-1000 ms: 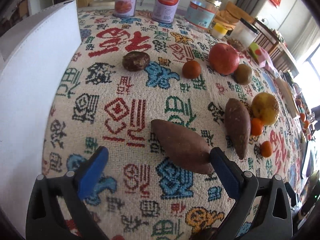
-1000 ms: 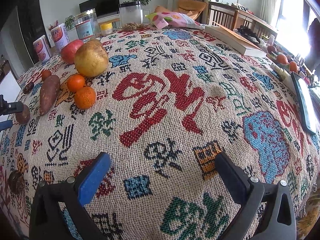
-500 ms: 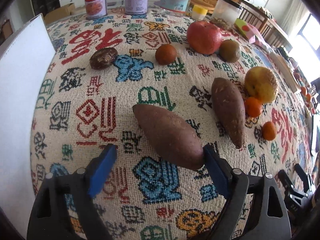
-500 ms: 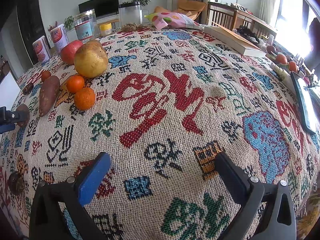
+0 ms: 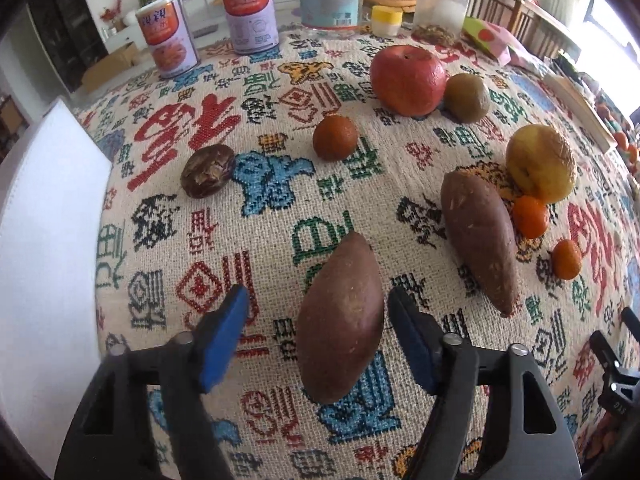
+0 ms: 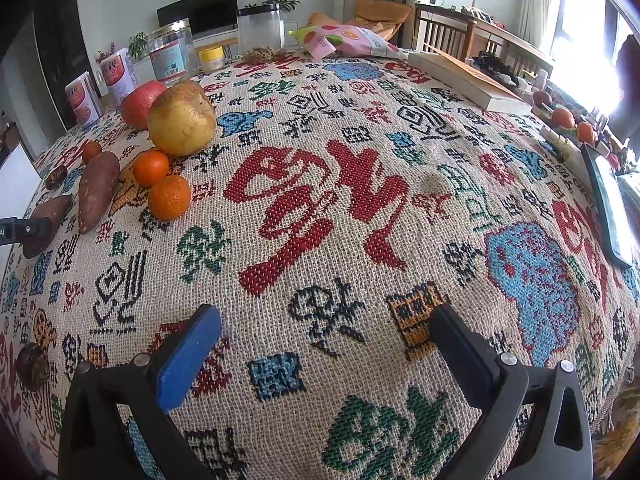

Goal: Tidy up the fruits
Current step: 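Reach the left gripper to the brown sweet potato and close on it, then carry the sweet potato into the white box with left while right grasps an orange and drops it in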

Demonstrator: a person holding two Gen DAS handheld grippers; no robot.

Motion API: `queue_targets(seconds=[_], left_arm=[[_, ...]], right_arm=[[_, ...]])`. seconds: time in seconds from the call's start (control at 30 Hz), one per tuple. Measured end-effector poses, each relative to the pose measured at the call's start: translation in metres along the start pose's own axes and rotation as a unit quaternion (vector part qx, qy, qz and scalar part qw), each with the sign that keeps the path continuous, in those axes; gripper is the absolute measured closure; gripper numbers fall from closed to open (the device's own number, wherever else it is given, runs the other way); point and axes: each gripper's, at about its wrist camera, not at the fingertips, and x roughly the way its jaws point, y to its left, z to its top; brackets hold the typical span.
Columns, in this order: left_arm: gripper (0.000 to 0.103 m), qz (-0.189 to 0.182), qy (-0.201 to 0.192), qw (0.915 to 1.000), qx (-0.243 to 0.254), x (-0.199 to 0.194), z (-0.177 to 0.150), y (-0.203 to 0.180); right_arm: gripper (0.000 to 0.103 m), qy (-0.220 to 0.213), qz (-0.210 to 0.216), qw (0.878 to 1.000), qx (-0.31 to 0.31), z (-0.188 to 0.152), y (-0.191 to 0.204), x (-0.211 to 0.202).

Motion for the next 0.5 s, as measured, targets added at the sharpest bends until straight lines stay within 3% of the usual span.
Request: queue_targets(seconds=[0.1,0.17,0.23,0.27,0.37,0.47,0.5], left_arm=[[0.063,-0.012,-0.005,0.9998,-0.016,-0.007,-0.010,0.002],[0.063,-0.039,-0.018,0.9979,-0.049,-0.024,-0.027,0.009],[0.063,-0.060,-0.028,0.9944,-0.082,-0.043,-0.047,0.018],[0.063,-0.066,-0.034,0.9929,-0.093,-0.052,-0.057,0.021],[0.063,-0.078,-0.050,0.9894,-0.112,-0.081,-0.080,0.029],[0.063,-0.095,-0.067,0.9851,-0.126,-0.110,-0.095,0.037],[0.063,-0.100,-0.074,0.9839,-0.128,-0.119,-0.099,0.038]], right_arm=[[0.000,-0.002,0.019,1.000,0.012,0.001,-0.005,-0.003],[0.000,-0.025,0.071,0.997,0.031,0.003,-0.012,-0.012],[0.000,-0.063,0.123,0.990,0.004,0.010,-0.001,-0.020],[0.003,-0.063,0.139,0.988,-0.036,0.017,0.014,-0.017],[0.031,-0.033,0.187,0.976,-0.109,0.041,0.054,0.000],[0.032,-0.009,0.188,0.978,-0.089,0.066,0.068,0.028],[0.044,0.004,0.183,0.979,-0.089,0.070,0.071,0.038]])
